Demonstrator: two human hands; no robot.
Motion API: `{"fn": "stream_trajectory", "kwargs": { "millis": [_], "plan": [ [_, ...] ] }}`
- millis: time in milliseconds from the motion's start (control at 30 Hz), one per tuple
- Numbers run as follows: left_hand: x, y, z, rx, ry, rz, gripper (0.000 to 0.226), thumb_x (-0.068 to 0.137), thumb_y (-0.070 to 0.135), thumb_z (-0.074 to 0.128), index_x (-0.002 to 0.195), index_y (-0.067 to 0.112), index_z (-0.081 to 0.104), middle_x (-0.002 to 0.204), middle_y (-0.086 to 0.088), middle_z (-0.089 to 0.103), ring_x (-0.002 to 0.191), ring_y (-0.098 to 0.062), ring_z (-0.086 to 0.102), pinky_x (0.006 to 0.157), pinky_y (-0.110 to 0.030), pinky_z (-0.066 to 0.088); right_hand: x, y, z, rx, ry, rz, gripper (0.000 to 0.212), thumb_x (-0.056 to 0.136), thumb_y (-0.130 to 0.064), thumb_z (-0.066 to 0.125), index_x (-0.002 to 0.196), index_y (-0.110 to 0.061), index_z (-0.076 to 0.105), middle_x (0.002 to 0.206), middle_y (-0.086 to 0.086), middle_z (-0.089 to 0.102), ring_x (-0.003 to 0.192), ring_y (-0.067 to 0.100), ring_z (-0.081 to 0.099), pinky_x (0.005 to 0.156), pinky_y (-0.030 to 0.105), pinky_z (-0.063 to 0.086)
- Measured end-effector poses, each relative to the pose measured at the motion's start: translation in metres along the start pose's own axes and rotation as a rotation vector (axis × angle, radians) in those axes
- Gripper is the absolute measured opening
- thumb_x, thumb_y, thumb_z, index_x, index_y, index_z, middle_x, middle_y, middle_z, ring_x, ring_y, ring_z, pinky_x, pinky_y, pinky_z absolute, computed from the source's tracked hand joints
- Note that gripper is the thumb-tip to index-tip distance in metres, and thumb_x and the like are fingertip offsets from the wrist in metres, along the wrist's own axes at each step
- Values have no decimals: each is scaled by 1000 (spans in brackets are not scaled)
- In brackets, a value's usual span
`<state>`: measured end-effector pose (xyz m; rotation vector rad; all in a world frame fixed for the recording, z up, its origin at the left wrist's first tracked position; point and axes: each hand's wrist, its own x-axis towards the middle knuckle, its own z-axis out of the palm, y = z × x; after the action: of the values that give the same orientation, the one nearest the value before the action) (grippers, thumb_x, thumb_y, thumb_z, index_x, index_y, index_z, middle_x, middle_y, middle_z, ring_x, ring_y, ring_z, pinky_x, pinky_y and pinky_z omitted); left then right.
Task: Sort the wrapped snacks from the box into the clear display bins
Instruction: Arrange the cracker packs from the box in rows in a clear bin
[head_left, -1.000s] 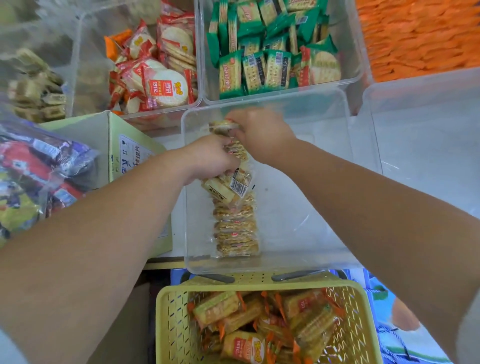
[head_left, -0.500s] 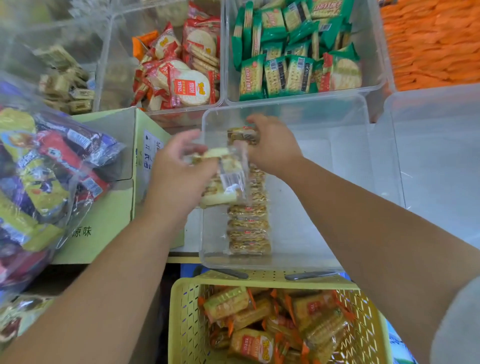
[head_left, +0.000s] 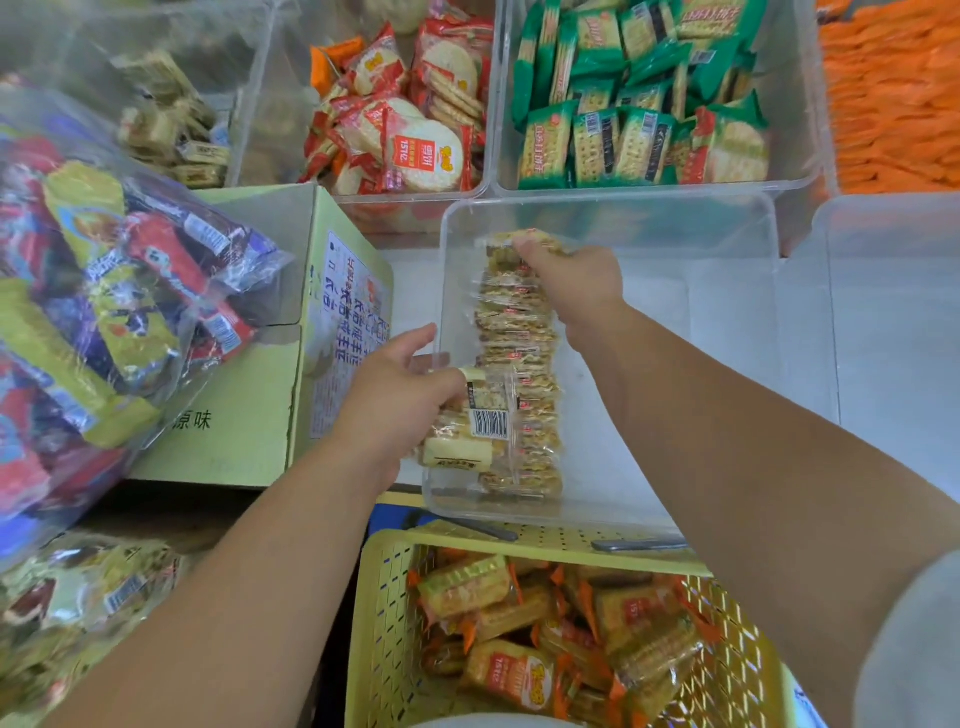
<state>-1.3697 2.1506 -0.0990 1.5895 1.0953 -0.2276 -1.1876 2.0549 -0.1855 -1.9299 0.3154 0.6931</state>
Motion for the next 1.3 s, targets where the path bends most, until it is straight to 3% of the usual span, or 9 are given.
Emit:
{"fn": "stream_trajectory", "kwargs": {
  "millis": [67, 233, 367, 433, 500, 800, 1033, 1167, 1300],
  "plan": [
    [2, -3, 2, 5, -1, 26, 83, 75, 12, 73, 150, 35, 48, 130, 10, 67, 101, -8, 69, 63, -22, 49, -2, -5, 7, 81, 2, 61, 111, 48, -83, 70, 130, -9, 55, 115, 4, 64, 101, 27, 62, 89, 45, 57],
    [6, -8, 4, 24, 8, 73, 84, 79, 7, 72, 155, 30, 43, 136, 9, 65, 104, 0, 65, 71, -21, 52, 5, 2, 24, -23, 78, -24, 91, 57, -74, 77, 121, -10, 60, 106, 3, 67, 96, 25, 65, 83, 39, 57],
    [5, -7, 4, 73, 7, 108, 84, 81, 11, 73, 155, 32, 40, 129, 13, 65, 70, 5, 67, 47, -13, 45, 11, 0, 28, 9, 86, 11, 64, 59, -66, 83, 85, -14, 54, 83, -4, 62, 86, 23, 65, 78, 38, 57],
    [5, -7, 3, 92, 6, 107, 84, 81, 11, 73, 155, 31, 39, 129, 12, 64, 59, 4, 65, 44, -14, 43, 13, 0, 28, 2, 72, 36, 64, 57, -64, 85, 86, -15, 56, 84, -5, 63, 87, 24, 67, 81, 40, 59],
    [6, -7, 2, 102, 2, 101, 85, 81, 9, 73, 156, 31, 39, 129, 11, 64, 62, -1, 64, 43, -15, 42, 13, 2, 29, -40, 71, 39, 70, 58, -64, 85, 100, -16, 56, 92, -1, 62, 87, 24, 65, 83, 40, 58],
    [6, -5, -1, 126, -22, 75, 80, 81, 12, 72, 151, 35, 42, 125, 13, 63, 67, -3, 68, 45, -18, 47, 13, -1, 21, -176, 22, 42, 70, 57, -68, 84, 93, -19, 49, 85, -2, 58, 84, 24, 58, 76, 35, 51],
    [6, -5, -2, 120, -25, 81, 81, 81, 12, 71, 153, 34, 42, 125, 10, 65, 81, -2, 66, 44, -13, 47, -3, 8, -4, -105, 82, -104, 65, 81, -83, 40, 75, -20, 56, 73, -1, 58, 71, 21, 58, 63, 33, 44],
    [8, -7, -3, 81, -20, 76, 81, 79, 8, 73, 151, 33, 46, 121, 7, 65, 85, 0, 63, 45, -7, 43, -13, 41, -3, 109, -196, -39, 74, 84, -83, 32, 139, -39, 54, 144, -6, 55, 123, 17, 51, 105, 42, 35],
    [10, -7, -3, 44, -26, 58, 79, 77, 7, 75, 147, 35, 51, 112, 6, 65, 88, -2, 63, 59, -17, 46, -20, 46, 11, 224, -299, 97, 92, 69, -90, 37, 152, -50, 31, 158, -4, 41, 143, 29, 40, 119, 58, 27]
  ]
}}
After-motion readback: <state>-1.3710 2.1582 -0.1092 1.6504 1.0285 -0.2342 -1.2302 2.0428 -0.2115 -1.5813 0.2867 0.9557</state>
